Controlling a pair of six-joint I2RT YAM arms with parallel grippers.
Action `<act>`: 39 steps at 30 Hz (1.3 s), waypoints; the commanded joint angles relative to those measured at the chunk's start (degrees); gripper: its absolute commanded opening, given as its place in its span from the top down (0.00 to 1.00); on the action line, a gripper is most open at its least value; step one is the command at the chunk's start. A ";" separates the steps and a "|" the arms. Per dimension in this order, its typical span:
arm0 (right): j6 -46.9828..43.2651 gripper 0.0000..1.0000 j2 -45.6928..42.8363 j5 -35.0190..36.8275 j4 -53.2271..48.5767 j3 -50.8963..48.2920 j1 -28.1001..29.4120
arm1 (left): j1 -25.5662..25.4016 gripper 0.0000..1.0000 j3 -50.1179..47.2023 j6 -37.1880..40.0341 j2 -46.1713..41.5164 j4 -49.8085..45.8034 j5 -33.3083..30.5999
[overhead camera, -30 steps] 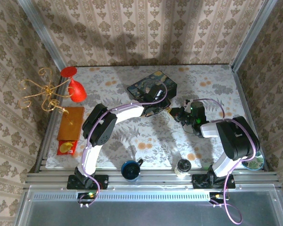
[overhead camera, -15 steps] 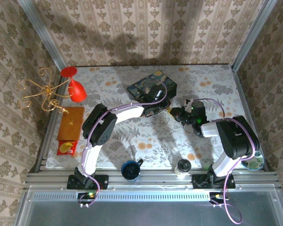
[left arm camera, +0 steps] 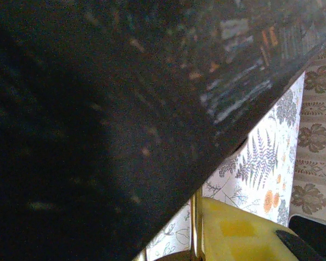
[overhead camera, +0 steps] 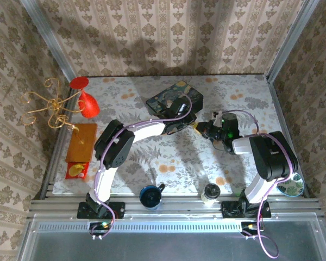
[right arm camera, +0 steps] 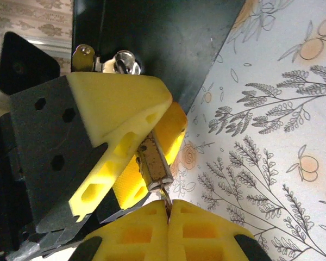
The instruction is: Unlock the padlock with the key
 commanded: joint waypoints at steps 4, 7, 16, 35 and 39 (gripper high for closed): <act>-8.56 1.00 -2.90 -4.34 0.02 4.21 -0.01 | -1.69 0.92 -1.10 0.09 -2.92 -0.03 4.16; -11.97 1.00 -4.58 -3.83 -3.62 4.92 -0.47 | -1.68 0.96 -1.36 0.11 -3.06 -0.24 4.55; -10.37 1.00 -2.55 -4.71 -2.22 7.19 -1.67 | -1.69 0.99 -1.47 -0.27 -3.15 -0.55 6.04; -9.98 0.88 -2.06 -2.21 -3.85 6.16 -2.40 | -0.99 1.00 -3.69 -2.59 -4.01 0.87 5.90; -12.63 0.78 -4.31 -0.86 -8.95 5.62 -2.40 | -0.61 1.00 -3.63 -2.72 -4.20 1.10 5.14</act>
